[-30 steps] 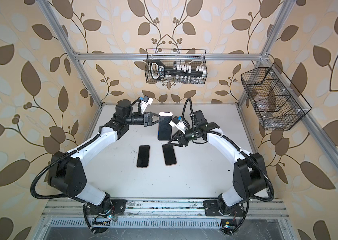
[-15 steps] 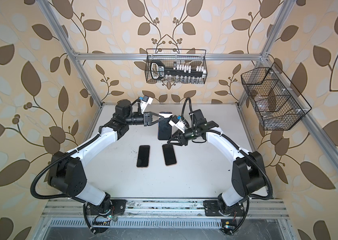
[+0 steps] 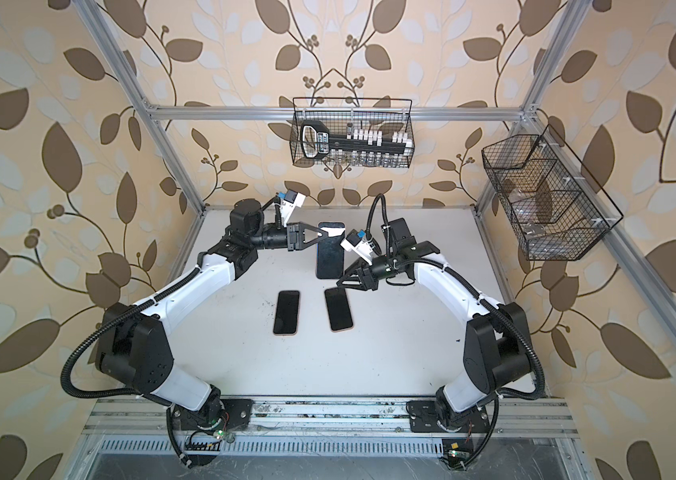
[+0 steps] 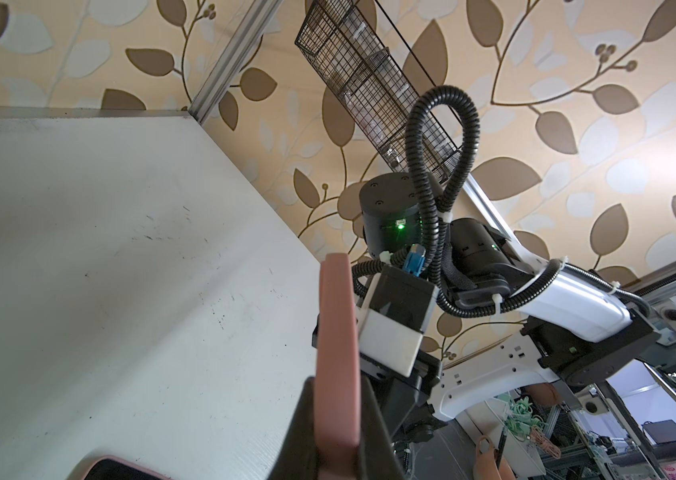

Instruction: Take the phone out of the phone case

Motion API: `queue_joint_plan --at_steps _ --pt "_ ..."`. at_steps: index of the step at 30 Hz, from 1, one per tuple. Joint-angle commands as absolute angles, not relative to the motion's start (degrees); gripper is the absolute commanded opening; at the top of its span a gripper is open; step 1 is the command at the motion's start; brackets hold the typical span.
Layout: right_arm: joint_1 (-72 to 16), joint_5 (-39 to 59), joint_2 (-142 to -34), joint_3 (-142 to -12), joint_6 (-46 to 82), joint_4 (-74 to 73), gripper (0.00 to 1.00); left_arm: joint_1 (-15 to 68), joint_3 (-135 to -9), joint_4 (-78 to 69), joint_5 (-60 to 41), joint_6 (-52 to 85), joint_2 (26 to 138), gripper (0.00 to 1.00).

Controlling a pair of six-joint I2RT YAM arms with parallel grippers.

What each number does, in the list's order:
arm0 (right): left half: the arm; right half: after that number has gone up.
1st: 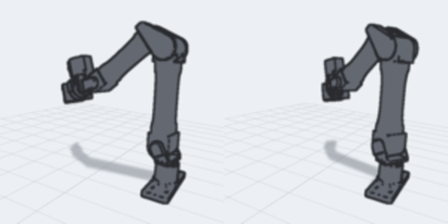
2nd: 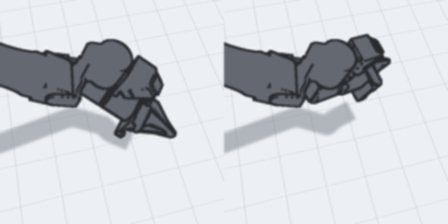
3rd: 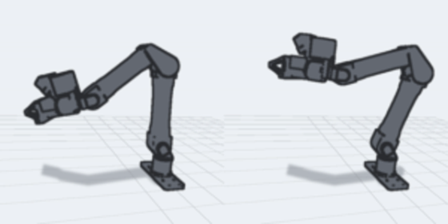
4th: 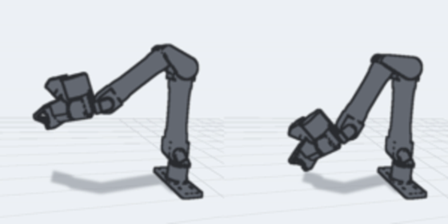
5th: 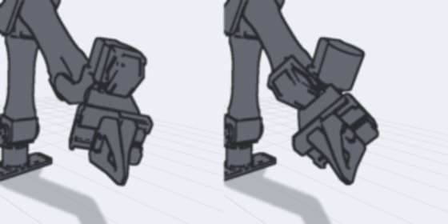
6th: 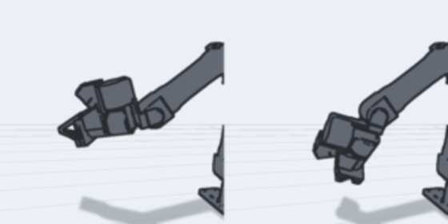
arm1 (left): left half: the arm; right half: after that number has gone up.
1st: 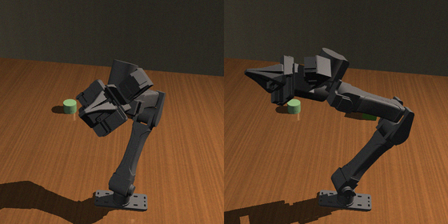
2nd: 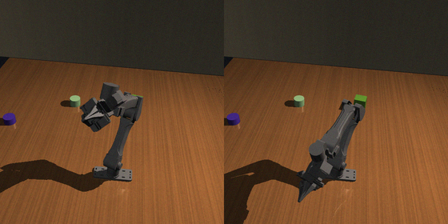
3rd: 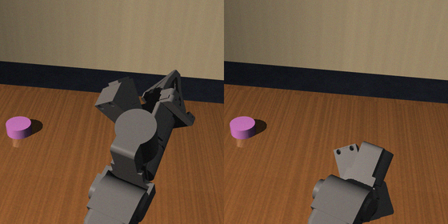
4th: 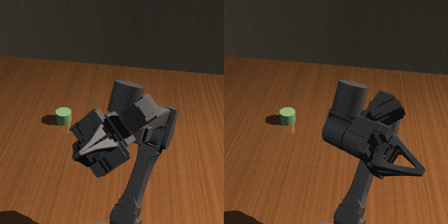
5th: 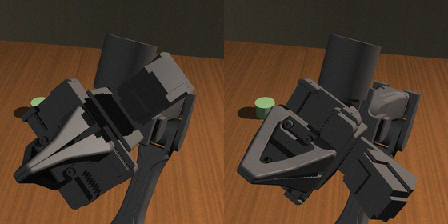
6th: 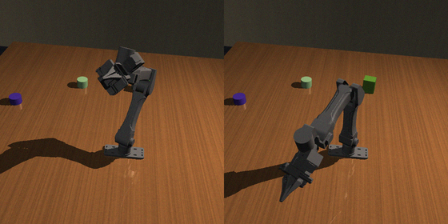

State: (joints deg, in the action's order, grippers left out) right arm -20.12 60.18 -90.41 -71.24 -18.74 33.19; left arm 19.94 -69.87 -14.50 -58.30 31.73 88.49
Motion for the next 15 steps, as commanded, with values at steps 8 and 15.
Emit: queue_joint_plan --at_steps 8,15 --pt "-19.64 63.57 -91.03 -71.72 -20.39 33.11 0.3 21.01 -69.61 -20.22 -60.24 32.89 87.19 0.0" --pt "-19.34 64.14 -91.21 -71.65 -20.31 33.05 0.27 21.09 -69.4 -20.92 -60.12 33.31 87.11 0.0"
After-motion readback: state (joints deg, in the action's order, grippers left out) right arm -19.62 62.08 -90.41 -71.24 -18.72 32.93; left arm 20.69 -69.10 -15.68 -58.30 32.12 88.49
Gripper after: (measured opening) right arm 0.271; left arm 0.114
